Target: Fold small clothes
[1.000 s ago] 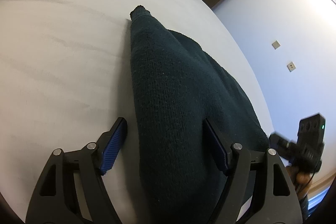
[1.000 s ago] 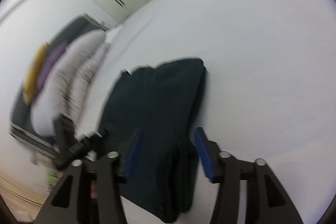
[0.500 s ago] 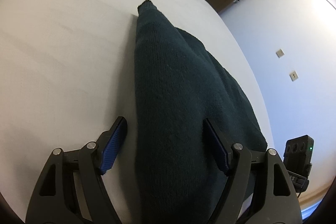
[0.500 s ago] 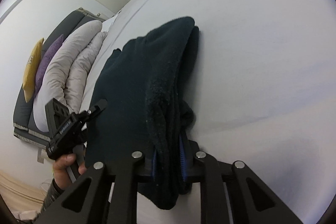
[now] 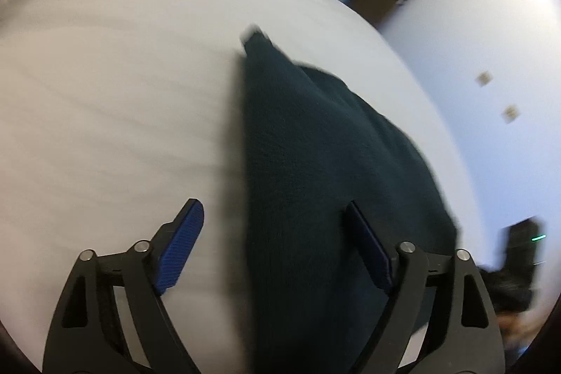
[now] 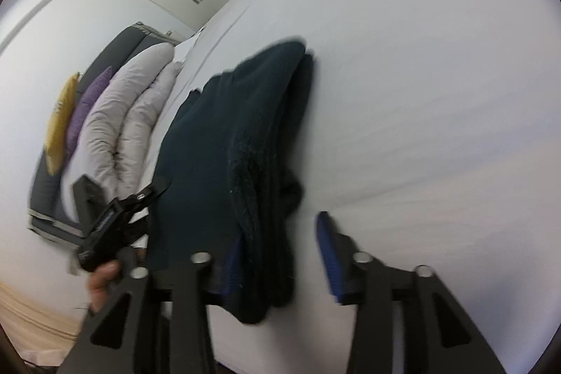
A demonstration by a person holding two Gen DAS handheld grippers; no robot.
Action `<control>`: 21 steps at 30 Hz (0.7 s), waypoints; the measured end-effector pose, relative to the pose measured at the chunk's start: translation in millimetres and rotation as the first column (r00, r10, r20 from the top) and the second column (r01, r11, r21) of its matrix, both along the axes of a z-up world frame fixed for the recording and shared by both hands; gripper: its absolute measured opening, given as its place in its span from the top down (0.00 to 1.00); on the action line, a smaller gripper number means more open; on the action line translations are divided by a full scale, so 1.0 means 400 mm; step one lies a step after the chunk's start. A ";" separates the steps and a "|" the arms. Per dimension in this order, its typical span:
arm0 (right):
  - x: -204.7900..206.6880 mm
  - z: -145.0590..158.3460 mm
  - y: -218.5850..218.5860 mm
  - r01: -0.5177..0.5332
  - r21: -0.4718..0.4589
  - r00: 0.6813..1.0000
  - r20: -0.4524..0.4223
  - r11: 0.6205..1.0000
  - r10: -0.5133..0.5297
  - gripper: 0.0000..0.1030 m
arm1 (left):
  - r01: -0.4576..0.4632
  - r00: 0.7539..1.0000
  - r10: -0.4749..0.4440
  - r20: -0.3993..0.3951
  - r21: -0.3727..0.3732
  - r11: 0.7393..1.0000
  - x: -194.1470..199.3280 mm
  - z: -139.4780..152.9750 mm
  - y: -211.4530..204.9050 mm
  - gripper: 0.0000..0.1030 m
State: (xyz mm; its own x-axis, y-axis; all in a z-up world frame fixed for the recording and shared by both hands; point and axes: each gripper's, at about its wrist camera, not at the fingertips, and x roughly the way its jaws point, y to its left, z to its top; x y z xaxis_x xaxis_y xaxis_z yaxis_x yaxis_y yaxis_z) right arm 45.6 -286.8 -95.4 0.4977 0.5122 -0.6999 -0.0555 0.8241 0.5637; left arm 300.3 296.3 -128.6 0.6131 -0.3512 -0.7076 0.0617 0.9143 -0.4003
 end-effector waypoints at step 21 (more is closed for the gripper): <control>-0.378 0.513 0.122 0.509 -0.267 0.537 0.841 0.818 -0.059 0.00 | -0.380 0.867 0.122 0.483 0.484 0.788 -0.402 0.444 -0.138 0.00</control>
